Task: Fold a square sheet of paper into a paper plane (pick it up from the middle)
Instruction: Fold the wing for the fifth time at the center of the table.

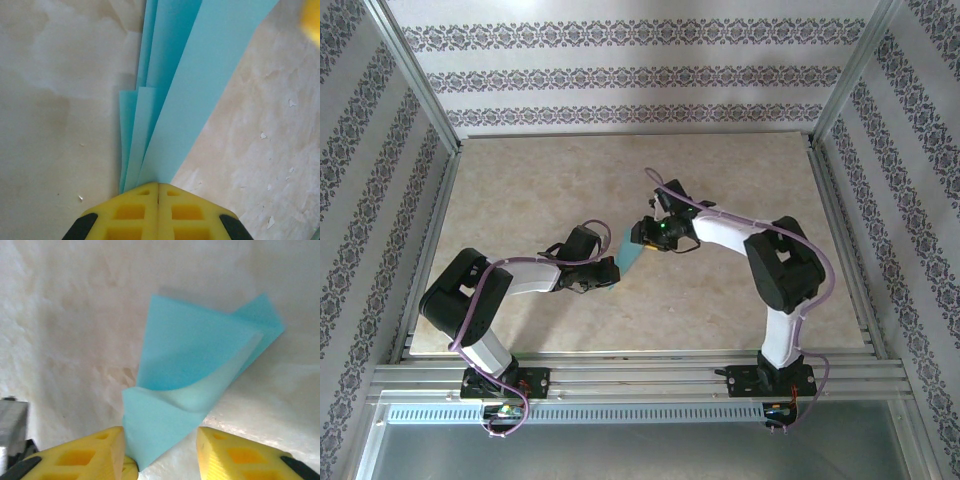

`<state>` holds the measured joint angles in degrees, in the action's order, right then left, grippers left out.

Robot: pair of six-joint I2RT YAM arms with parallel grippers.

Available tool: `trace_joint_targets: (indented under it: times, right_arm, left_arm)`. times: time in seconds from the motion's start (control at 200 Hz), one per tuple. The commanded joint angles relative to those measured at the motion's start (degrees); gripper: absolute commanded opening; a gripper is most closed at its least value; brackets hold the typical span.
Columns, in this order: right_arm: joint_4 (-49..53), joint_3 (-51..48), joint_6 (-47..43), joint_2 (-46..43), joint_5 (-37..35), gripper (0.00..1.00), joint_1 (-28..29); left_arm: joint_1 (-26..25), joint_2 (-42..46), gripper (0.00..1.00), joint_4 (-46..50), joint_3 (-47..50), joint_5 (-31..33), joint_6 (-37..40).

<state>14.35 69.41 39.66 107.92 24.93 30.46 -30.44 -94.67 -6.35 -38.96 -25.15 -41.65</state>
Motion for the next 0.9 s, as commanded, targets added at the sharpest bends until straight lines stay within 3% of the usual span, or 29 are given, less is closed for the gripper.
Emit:
trace_joint_targets:
  times: [0.0,0.275,0.565,0.899]
  right_arm:
    - [-2.23,-1.99,-2.55,-2.03,-1.53,0.40,1.45]
    - [-4.01,-1.07,-2.18,2.20,-1.35,0.29,6.14]
    - [-3.80,0.99,-1.10,7.44,-0.23,0.27,8.30]
    - [2.67,2.61,1.50,10.59,-5.15,0.28,7.86]
  left_arm:
    - [-0.68,-1.74,0.00,3.65,1.88,3.17,1.21]
    - [-0.70,-1.22,0.00,4.21,1.87,3.76,1.31]
    - [-0.71,-1.24,0.00,3.89,1.96,3.88,1.22]
    - [-1.52,0.37,0.04,6.95,0.78,3.13,3.21]
